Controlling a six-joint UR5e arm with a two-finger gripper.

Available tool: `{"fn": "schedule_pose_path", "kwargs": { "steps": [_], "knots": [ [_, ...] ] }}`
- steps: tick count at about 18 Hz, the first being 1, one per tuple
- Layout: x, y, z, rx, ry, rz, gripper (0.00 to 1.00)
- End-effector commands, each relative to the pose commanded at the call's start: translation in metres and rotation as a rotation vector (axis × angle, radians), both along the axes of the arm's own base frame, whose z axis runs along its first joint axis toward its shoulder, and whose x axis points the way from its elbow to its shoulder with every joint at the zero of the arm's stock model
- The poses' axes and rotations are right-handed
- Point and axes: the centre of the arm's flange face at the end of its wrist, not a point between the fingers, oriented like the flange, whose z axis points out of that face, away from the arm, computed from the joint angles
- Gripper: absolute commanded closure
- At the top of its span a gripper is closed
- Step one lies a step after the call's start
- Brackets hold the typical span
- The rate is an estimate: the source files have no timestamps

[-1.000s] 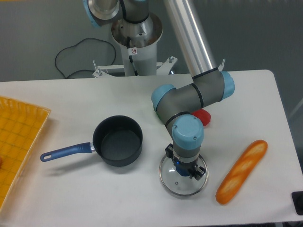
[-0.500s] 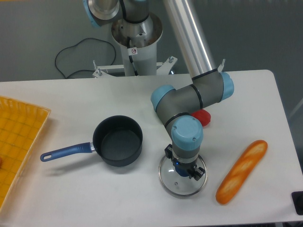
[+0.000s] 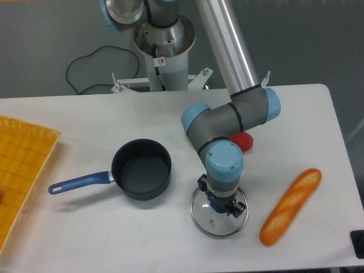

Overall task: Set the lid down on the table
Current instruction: 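Lower the glass lid flat onto the table and hold it there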

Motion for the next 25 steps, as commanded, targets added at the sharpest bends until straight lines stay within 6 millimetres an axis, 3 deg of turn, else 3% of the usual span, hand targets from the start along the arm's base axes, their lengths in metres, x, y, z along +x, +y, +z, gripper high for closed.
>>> {"fn": "schedule_pose_path", "kwargs": {
  "steps": [14, 25],
  "knots": [
    [0.0012, 0.0016, -0.0006, 0.001, 0.003, -0.003, 0.5],
    [0.0009, 0.0019, -0.0037, -0.001, 0.001, -0.003, 0.32]
  ]
}}
